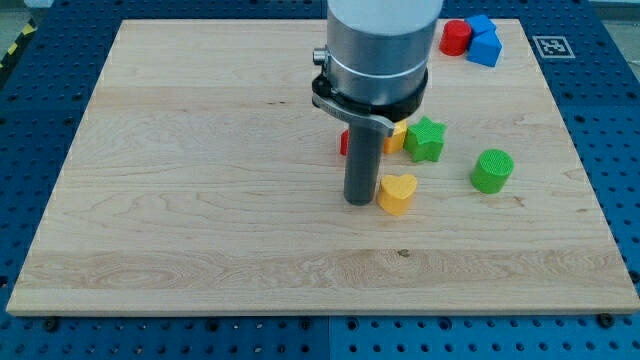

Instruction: Slide the red star vertically above the hexagon

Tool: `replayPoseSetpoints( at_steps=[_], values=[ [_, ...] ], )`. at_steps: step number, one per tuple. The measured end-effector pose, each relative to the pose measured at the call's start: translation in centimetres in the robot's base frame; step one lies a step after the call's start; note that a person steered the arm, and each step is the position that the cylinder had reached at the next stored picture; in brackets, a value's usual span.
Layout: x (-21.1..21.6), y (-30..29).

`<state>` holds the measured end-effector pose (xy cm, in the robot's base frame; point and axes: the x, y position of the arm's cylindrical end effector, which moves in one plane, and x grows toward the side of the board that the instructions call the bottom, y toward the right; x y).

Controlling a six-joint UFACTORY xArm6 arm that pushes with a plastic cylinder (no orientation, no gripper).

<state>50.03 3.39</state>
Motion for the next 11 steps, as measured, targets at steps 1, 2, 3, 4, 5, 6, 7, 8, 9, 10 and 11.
replayPoseSetpoints(
  at_steps=[1, 2, 3, 4, 5, 6, 7, 8, 9, 10, 11],
  values=[
    [-1.6, -0.1],
    [-3.5, -0.1],
    [-5.5, -0.1],
    [-7.7, -0.1],
    [-9.3, -0.1],
    [-10.8, -0.1],
    [-11.9, 0.4],
    [-11.9, 2.6],
    [-12.8, 5.5],
    [-15.1, 7.7],
    [-15.5, 7.8]
  ],
)
